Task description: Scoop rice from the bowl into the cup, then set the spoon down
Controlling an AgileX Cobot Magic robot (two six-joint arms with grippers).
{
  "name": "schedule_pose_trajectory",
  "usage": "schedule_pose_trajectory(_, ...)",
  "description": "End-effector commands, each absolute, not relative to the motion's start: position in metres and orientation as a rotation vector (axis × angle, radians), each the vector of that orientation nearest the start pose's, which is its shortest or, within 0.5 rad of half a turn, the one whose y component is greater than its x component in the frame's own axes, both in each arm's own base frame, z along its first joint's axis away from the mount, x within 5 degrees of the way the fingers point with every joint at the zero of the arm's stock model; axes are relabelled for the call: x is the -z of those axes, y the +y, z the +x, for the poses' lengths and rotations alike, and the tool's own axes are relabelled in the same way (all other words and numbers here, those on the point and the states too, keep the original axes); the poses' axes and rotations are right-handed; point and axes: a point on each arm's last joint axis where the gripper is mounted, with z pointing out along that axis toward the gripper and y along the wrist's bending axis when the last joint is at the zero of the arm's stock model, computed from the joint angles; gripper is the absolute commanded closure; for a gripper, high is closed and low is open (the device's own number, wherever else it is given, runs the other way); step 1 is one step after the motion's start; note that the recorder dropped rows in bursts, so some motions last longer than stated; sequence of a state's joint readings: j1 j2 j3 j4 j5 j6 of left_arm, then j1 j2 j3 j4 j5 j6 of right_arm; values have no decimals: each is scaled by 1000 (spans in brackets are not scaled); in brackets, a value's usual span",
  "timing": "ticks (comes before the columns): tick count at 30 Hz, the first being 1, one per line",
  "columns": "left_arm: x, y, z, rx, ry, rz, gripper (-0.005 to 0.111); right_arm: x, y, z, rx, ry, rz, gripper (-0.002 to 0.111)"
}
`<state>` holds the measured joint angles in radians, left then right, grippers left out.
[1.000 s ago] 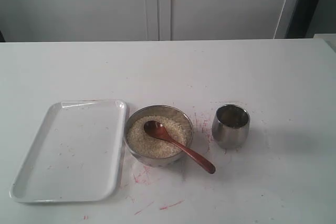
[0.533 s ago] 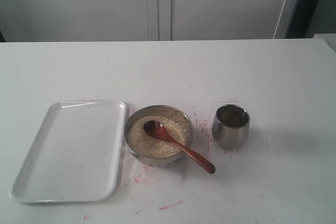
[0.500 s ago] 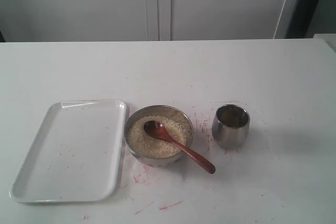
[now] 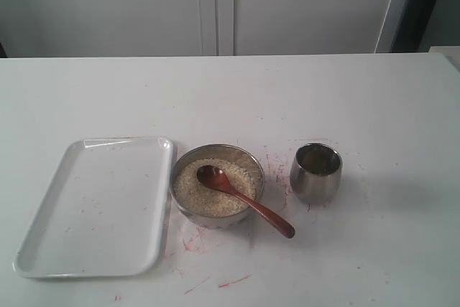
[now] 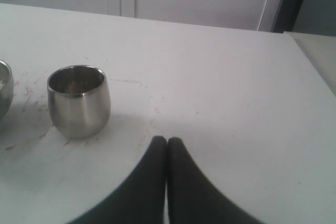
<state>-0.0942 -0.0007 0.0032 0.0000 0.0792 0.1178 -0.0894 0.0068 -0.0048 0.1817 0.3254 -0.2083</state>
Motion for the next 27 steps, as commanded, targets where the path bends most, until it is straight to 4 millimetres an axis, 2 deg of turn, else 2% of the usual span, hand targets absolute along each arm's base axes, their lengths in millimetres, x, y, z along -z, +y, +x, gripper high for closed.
schedule_pose_trajectory(1, -206, -5, 56, -16, 1552, 160, 92, -194, -1, 56, 50, 1698, 25, 108)
schedule_pose_trajectory(11, -206, -5, 56, -16, 1552, 160, 92, -227, -7, 53, 103, 1329, 76, 108)
schedule_pose_trajectory(14, -206, -5, 56, -16, 1552, 160, 92, -234, -8, 51, 69, 1248, 117, 108)
schedule_pose_trajectory(17, -206, -5, 56, -16, 1552, 160, 92, -245, -10, 47, -12, 1108, 189, 108)
schedule_pose_trajectory(22, -206, -5, 56, -16, 1552, 160, 92, -259, -12, 37, -250, 882, 315, 108)
schedule_pose_trajectory(25, -206, -5, 56, -16, 1552, 160, 92, -264, -13, 34, -353, 808, 355, 108)
schedule_pose_trajectory(27, -206, -5, 56, -16, 1552, 160, 92, -275, -11, 30, -430, 769, 357, 108)
